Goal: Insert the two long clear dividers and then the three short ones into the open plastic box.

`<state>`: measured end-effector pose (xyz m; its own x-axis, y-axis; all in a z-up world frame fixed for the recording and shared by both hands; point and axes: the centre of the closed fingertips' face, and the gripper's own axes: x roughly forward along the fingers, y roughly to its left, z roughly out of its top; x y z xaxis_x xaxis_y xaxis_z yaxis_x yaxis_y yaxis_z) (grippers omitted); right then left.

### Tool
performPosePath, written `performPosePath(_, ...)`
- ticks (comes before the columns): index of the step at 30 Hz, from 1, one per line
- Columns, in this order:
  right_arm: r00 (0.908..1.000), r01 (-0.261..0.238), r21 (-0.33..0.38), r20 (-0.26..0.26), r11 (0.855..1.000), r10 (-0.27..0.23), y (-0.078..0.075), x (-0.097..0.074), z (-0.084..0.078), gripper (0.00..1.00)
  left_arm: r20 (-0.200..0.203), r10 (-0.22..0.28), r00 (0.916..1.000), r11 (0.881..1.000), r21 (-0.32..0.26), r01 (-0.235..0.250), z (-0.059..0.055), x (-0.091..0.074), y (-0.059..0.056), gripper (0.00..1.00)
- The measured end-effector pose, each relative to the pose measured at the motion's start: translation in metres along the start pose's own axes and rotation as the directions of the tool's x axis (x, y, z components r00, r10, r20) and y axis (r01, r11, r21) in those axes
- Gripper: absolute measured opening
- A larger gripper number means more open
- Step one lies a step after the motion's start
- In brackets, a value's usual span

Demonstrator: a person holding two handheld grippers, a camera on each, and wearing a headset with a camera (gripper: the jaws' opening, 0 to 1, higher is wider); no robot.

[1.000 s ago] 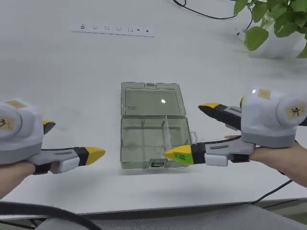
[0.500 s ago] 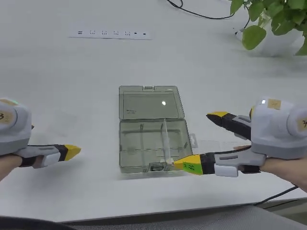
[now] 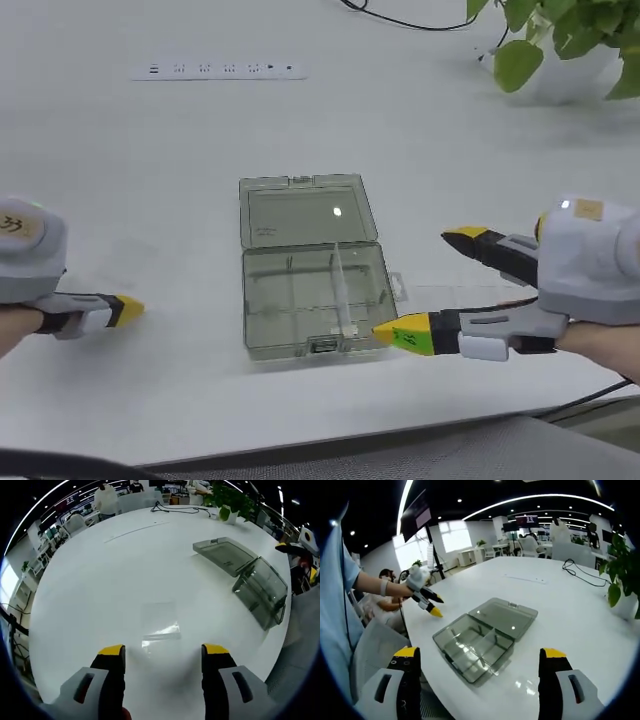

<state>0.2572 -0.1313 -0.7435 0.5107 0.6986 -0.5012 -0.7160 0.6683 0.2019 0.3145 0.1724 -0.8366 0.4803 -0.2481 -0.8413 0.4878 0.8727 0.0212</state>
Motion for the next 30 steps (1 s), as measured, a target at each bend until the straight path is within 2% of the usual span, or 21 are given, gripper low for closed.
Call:
performPosePath(1, 1.0000, 0.000, 0.005, 0.002, 1.000, 0.000, 0.001, 0.000, 0.000, 0.99, -0.017, -0.003, 0.9999, 1.000, -0.007, 0.002, -0.002, 0.000, 0.000, 0.59)
performPosePath(8, 1.0000, 0.005, 0.015, 0.005, 1.000, -0.005, 0.000, -0.002, -0.004, 0.98, -0.054, 0.004, 0.9985, 1.000, 0.009, -0.004, -0.006, 0.003, 0.001, 0.53)
performPosePath(14, 0.9997, 0.018, 0.027, 0.017, 0.999, -0.018, 0.002, -0.005, -0.003, 0.97, -0.063, -0.004, 0.9980, 1.000, -0.005, 0.004, -0.004, 0.005, 0.000, 0.50)
performPosePath(17, 0.9994, 0.025, 0.035, 0.022, 0.999, -0.026, -0.002, -0.007, -0.005, 0.97, -0.072, -0.012, 0.9974, 0.999, -0.033, 0.010, -0.004, 0.006, -0.001, 0.49)
performPosePath(24, 0.9992, 0.028, 0.047, 0.028, 0.999, -0.029, 0.002, -0.009, -0.004, 0.96, -0.078, -0.015, 0.9968, 1.000, -0.025, 0.013, -0.004, 0.007, -0.002, 0.45)
performPosePath(30, 0.9992, 0.034, 0.034, 0.020, 0.999, -0.034, 0.002, -0.013, -0.005, 0.97, -0.072, -0.016, 0.9973, 1.000, -0.024, 0.014, -0.003, 0.006, -0.002, 0.34)
